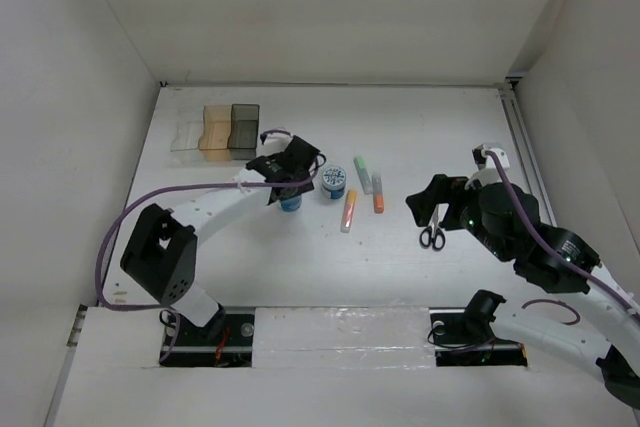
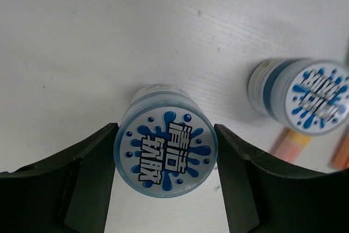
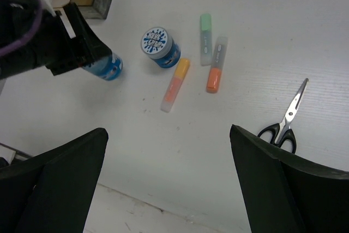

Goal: Sort the stationery into containers
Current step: Pick up the stationery from the center of the board, then place the stationery in the storage box.

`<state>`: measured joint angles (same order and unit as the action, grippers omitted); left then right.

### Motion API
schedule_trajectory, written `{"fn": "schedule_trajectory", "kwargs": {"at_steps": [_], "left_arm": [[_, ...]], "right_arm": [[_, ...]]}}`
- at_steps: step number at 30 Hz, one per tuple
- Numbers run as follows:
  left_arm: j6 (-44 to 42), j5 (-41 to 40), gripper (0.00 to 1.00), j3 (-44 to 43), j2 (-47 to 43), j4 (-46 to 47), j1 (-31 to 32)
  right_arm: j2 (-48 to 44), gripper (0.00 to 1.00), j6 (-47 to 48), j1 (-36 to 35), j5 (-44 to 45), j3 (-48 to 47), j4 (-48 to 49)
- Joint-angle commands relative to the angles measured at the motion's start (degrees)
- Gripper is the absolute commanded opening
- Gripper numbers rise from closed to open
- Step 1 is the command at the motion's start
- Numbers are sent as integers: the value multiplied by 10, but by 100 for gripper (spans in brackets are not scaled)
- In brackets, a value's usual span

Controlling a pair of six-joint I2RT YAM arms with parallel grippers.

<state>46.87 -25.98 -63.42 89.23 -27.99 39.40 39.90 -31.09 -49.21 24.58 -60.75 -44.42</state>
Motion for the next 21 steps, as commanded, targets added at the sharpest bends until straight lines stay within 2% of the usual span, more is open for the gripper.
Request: {"fn": "schedule_trajectory", "kwargs": {"at_steps": [1, 6, 7, 9, 10, 13, 14, 16, 17, 19, 21], "left_arm": [[-16, -12, 0, -51, -47, -26, -44], [-47, 32, 0, -146, -48, -37, -151], [-58, 55, 0, -165, -38, -37, -201], [-65, 72, 0, -230, -20, -43, -254], [-65, 81, 0, -257, 10, -59, -305], [-82, 109, 0, -373, 68, -77, -372], [-82, 109, 0, -405, 117, -96, -407], [-88, 115, 0, -514, 171, -123, -438], [-88, 110, 0, -541, 215, -124, -460], [-103, 127, 0, -602, 246, -117, -476], [-119, 158, 0, -609, 269, -71, -487]], "right_arm": [[-13, 100, 2, -4, 1, 4, 19], [-24, 100, 2, -4, 1, 4, 19], [-24, 100, 2, -4, 1, 4, 19], [-24, 100, 2, -4, -12, 4, 25], [-24, 100, 2, -4, -17, 4, 32], [-24, 100, 2, -4, -33, 10, 43], [-24, 100, 2, -4, -33, 16, 43], [-29, 100, 2, -4, -33, 16, 49], [-29, 100, 2, -4, -39, 16, 49], [-29, 100, 2, -4, -45, 16, 49], [-29, 100, 7, -4, -50, 16, 49]]}}
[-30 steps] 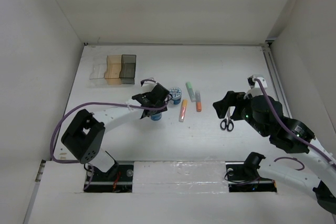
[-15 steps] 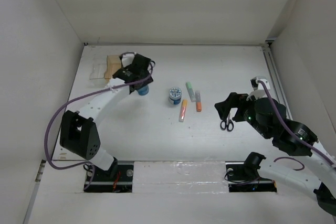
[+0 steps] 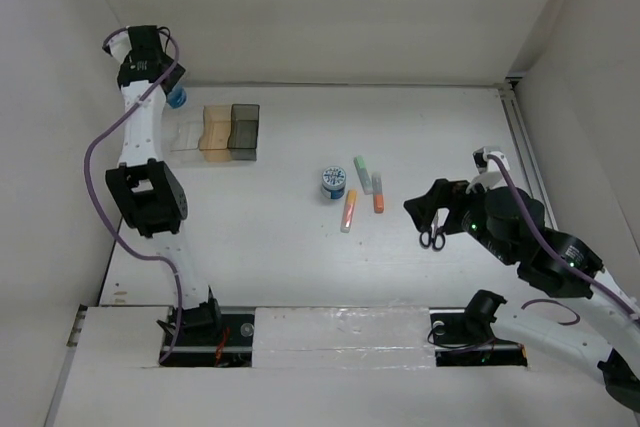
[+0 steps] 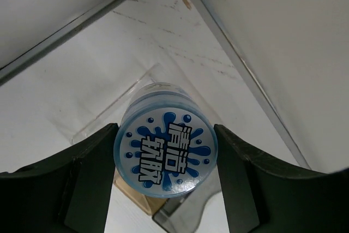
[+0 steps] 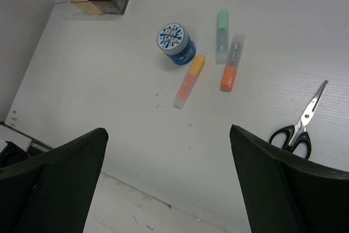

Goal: Sort the stationery into containers
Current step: Place the stationery in the storage box.

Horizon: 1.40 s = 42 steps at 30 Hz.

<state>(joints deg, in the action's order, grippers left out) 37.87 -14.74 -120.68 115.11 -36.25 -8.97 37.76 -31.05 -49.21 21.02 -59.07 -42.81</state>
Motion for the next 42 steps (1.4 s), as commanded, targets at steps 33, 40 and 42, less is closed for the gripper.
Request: {"fn": "schedule_trajectory", "kwargs": {"at_steps": [33, 40, 42], "left_arm": [[-46, 47, 0, -3, 138, 119, -16], [-40, 47, 0, 45, 128, 142, -16], [-40, 47, 0, 45, 128, 142, -16]], "right_arm": [[9, 100, 23, -4, -40, 10, 43], [9, 100, 23, -4, -40, 15, 43], [9, 100, 23, -4, -40, 15, 43]]}}
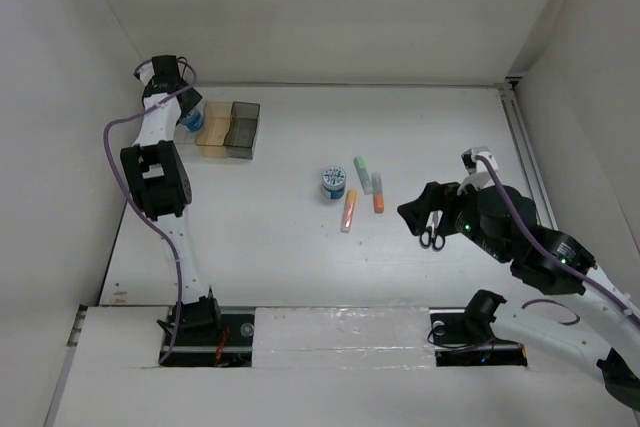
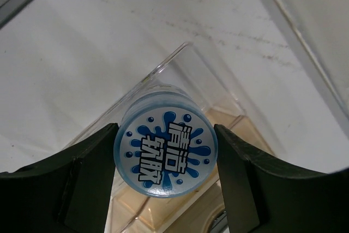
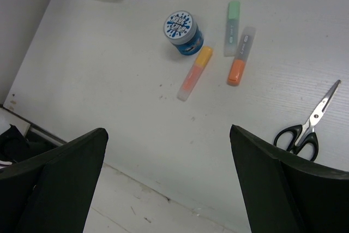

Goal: Sort the stationery into containers
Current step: Place the stationery in the storage box.

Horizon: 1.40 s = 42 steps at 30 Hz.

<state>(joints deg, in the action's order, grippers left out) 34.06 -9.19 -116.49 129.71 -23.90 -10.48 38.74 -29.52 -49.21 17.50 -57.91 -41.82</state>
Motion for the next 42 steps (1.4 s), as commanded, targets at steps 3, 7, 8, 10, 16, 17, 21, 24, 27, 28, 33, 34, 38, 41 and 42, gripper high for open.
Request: {"fn": "schedule_trajectory", "kwargs": {"at_steps": [3, 7, 8, 10, 16, 17, 21, 24, 27, 28, 33, 34, 38, 41, 42], "left_arm": [[-2, -8, 0, 3, -7, 13, -1], [-2, 2, 0, 3, -2, 13, -1], [-2, 9, 0, 3, -2, 13, -1], [-2, 15, 0, 3, -2, 13, -1], [-2, 34, 25, -2, -8, 24, -1], [-2, 34, 29, -2, -13, 25, -1], [-2, 34, 50, -2, -19, 30, -1], [-2, 34, 80, 4, -31, 41, -1], [-2, 39, 93, 27, -39, 60, -1], [-8, 39, 100, 27, -47, 67, 5], [-15, 28, 100, 27, -70, 72, 11], [-21, 20, 100, 33, -88, 79, 25], [-46, -14, 100, 27, -149, 79, 62], [-59, -27, 100, 12, -198, 62, 97], [-59, -33, 100, 4, -206, 34, 108]], "right_arm": [[-1, 100, 8, -4, -4, 3, 33], [-6, 100, 8, -4, -4, 3, 33], [-6, 100, 8, -4, -4, 3, 33], [-6, 100, 8, -4, -4, 3, 33], [-6, 100, 8, -4, -4, 3, 33], [-6, 100, 8, -4, -4, 3, 33], [-6, 100, 8, -4, -4, 3, 33], [-6, 100, 8, -4, -4, 3, 33], [-6, 100, 8, -4, -4, 3, 33], [-6, 100, 8, -4, -4, 3, 33], [-6, 100, 8, -4, -4, 9, 33], [-6, 100, 8, -4, -4, 9, 33], [-6, 100, 8, -4, -4, 9, 33], [-6, 100, 8, -4, -4, 3, 28], [-6, 100, 8, -4, 3, -2, 22]]}}
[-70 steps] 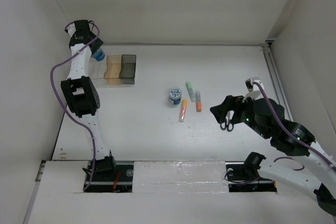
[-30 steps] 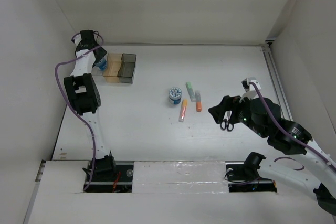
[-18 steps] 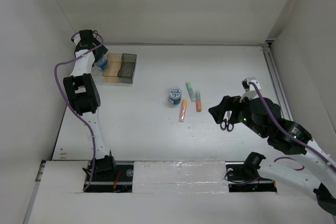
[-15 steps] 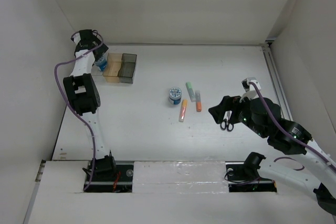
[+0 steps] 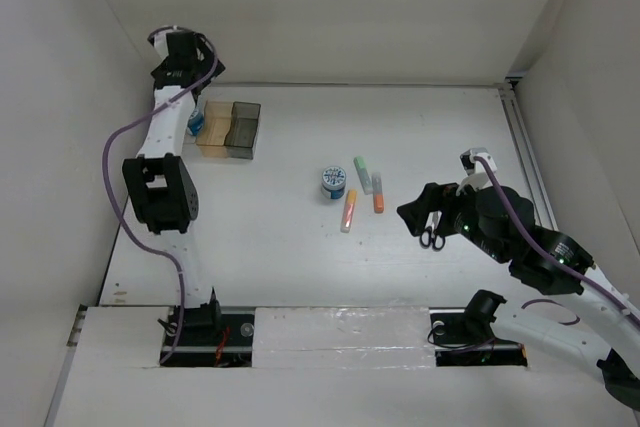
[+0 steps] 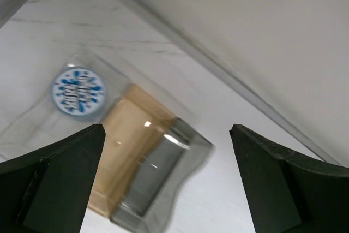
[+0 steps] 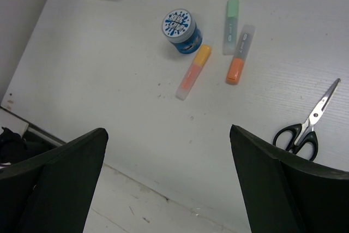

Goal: Sort the stationery into containers
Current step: Place the stationery in the storage box, then pick up the stationery from the center of the board.

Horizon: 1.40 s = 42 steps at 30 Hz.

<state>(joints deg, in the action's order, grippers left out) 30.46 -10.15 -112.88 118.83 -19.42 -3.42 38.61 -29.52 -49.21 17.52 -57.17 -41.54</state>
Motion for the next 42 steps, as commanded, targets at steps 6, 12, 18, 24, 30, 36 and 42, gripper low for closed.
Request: {"fn": "schedule_trajectory", "kwargs": {"at_steps": [6, 12, 18, 24, 30, 36, 42], "left_arm": [[-44, -75, 100, -30, -145, -114, 203], [-37, -61, 100, 230, -247, -45, 329], [-56, -90, 100, 269, -236, -45, 438], [-31, -58, 100, 318, -205, -25, 450], [-31, -28, 100, 344, -183, -7, 460], [-37, 0, 100, 349, -143, 25, 460], [-31, -13, 100, 337, -110, 26, 460]], "right_arm": [[-11, 100, -7, -4, 58, -58, -16], [-30, 100, -18, -4, 57, -88, -62], [-51, 100, -29, -4, 45, -88, -76], [-62, 100, -40, -4, 25, -83, -76], [-43, 100, -40, -4, 19, -88, -76], [-26, 100, -40, -4, 7, -66, -39], [-14, 100, -40, -4, -4, -54, -27]]}}
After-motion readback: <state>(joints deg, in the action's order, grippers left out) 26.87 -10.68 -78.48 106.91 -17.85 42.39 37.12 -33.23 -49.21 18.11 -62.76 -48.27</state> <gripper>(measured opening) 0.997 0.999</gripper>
